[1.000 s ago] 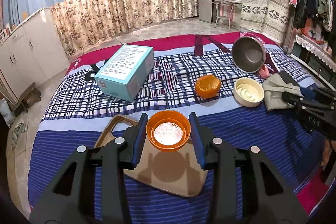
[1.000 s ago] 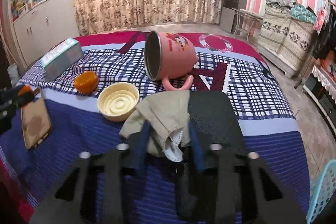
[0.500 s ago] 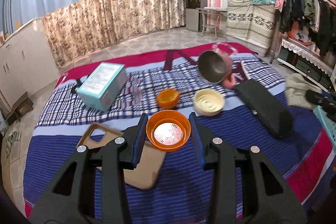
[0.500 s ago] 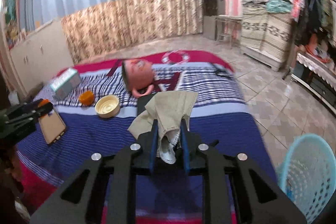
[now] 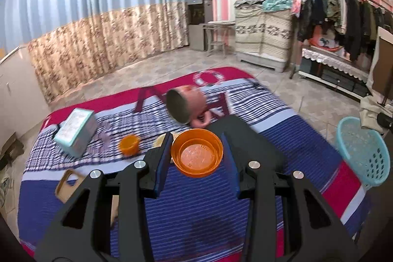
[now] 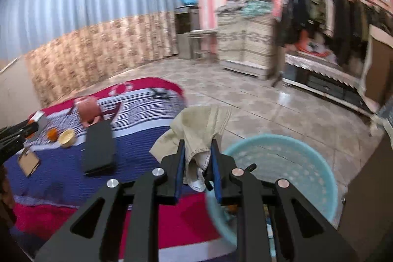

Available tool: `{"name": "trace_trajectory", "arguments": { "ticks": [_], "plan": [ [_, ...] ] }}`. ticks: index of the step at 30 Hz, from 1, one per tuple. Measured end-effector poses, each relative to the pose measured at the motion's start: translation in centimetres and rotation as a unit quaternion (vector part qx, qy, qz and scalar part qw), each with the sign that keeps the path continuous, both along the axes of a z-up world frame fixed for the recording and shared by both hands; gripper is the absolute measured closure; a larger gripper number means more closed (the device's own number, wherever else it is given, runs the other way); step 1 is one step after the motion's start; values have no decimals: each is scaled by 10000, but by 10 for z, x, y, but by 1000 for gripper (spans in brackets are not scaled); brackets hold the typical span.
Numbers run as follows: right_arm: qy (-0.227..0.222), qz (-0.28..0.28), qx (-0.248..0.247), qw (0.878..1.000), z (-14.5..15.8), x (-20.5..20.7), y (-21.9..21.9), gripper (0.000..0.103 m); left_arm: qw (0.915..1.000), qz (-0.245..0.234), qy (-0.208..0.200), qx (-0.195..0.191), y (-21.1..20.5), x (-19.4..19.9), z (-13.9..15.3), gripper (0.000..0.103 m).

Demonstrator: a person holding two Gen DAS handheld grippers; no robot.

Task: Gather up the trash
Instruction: 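Carry the orange lid and beige cloth to the blue basket, then open the left tool then the right tool over the basket to drop both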

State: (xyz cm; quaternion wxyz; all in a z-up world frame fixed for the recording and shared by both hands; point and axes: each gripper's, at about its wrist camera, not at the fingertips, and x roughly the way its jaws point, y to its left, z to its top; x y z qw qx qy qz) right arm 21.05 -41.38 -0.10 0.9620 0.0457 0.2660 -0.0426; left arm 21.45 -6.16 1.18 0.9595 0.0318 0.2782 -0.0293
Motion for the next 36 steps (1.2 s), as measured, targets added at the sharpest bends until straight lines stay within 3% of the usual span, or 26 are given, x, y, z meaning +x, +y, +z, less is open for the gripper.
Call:
{"name": "trace_trajectory", "arguments": {
  "ticks": [12,22,36],
  "plan": [
    [183,-764,171,9968,-14,6,-80,83,9944,-1051,-106,-94,-130,16,7,64],
    [287,-1194,423,9915,-27,1,-114,83,9841,-1770,49,-114,-222,24,-10,64],
    [427,-1467,596,9865,-39,-3,-142,83,9702,-2416,185,35,-305,29,-36,64]
  ]
}}
